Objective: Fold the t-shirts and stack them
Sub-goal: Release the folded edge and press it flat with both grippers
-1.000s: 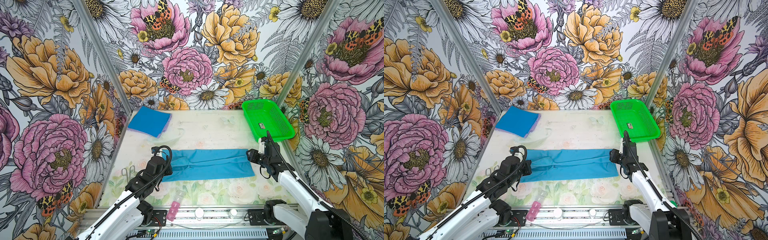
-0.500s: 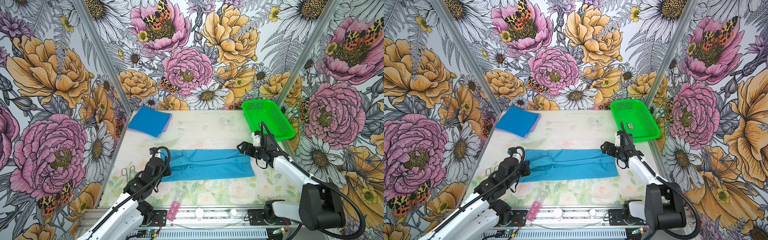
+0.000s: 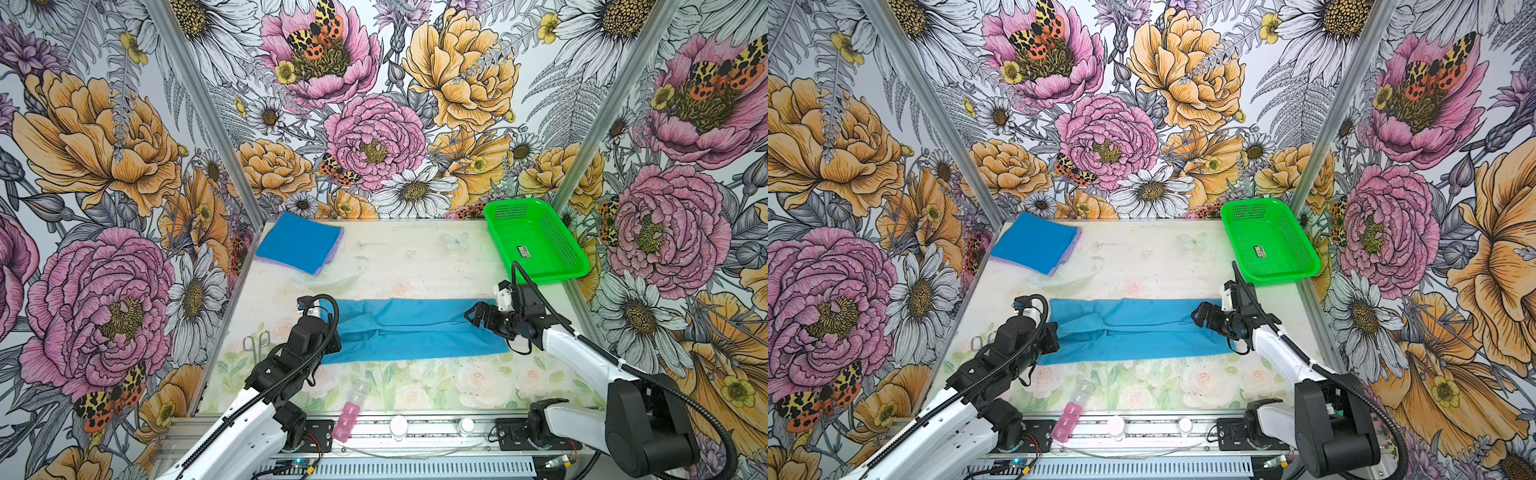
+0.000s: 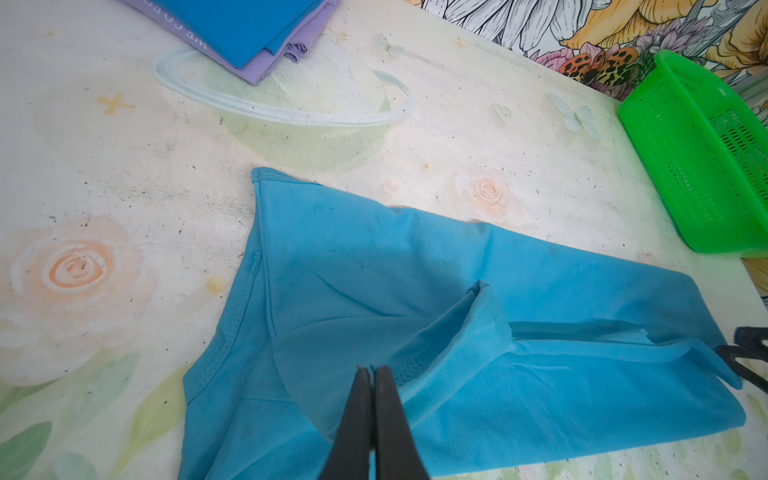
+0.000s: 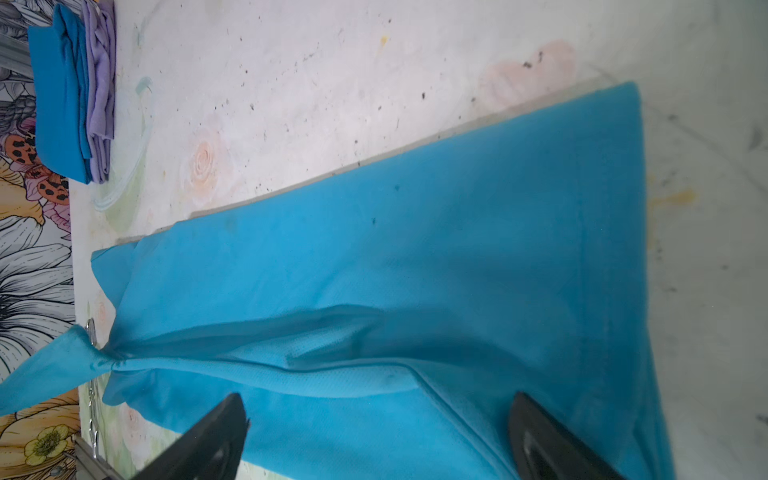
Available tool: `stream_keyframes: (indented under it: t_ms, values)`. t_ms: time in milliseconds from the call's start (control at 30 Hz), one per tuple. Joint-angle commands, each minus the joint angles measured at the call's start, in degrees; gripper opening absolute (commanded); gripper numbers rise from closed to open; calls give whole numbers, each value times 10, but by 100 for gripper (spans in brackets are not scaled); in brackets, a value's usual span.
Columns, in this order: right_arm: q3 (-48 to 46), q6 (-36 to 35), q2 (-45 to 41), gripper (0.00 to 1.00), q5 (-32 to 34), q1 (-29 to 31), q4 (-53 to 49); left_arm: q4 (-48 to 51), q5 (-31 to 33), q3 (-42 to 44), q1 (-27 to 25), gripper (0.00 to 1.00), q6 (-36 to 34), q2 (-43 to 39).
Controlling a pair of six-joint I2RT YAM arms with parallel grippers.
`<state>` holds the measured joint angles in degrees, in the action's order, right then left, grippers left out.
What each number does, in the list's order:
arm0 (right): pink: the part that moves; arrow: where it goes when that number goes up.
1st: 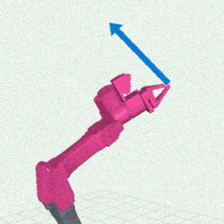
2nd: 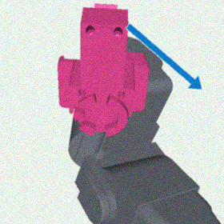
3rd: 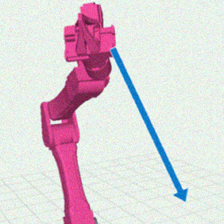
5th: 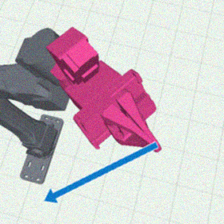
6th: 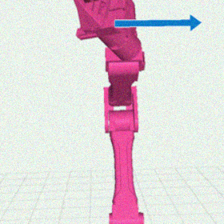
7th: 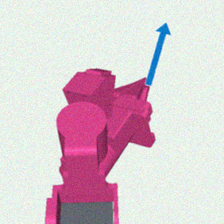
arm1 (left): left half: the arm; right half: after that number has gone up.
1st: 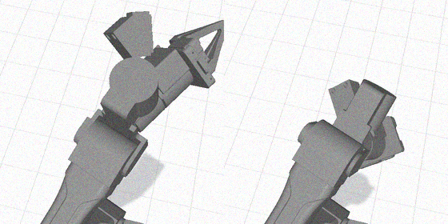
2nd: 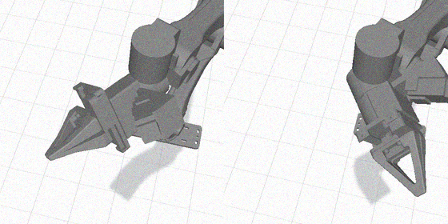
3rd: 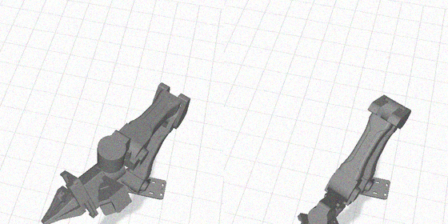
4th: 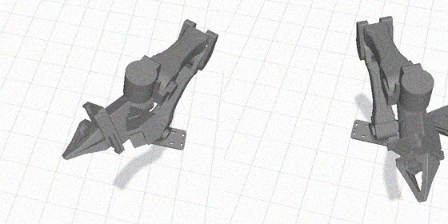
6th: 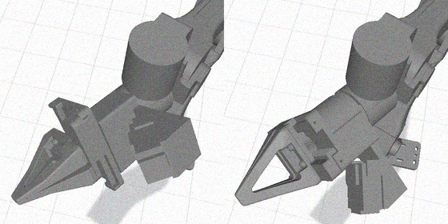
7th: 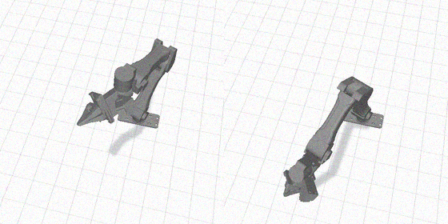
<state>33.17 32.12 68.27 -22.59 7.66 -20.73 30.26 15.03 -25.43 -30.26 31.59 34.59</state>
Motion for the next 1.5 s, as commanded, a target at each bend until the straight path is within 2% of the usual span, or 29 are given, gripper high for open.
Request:
stream_keyframes:
  t_ms: [0,133,167,267,300,433,500,733,1067,1300,1467]
  values:
    - [6,11,-27,100,26,-2,-31,-2,2,0,-3,10,4,-4]
    - [42,-3,-31,99,30,-11,-47,-2,-4,-9,-5,14,3,-9]
    - [52,-6,-26,100,29,-12,-48,-2,-5,-11,-4,19,4,-11]
    - [86,-17,7,100,15,-7,-47,-2,-6,-13,-4,55,6,-14]
    - [96,-19,20,99,12,-4,-46,-3,-7,-14,-3,64,7,-12]
    - [120,-30,63,100,20,19,-43,-11,-10,-23,-2,83,3,3]
    - [124,-31,84,100,13,29,-33,-22,-16,-25,1,89,0,13]
    - [97,-4,127,99,4,57,9,-92,-88,-20,14,99,2,71]
    - [15,17,103,99,30,57,4,-200,-141,9,29,99,36,147]
    - [42,16,54,100,16,57,-5,-202,-161,-6,46,99,49,209]
    - [68,-1,79,99,20,53,-12,-252,-174,13,49,99,74,250]
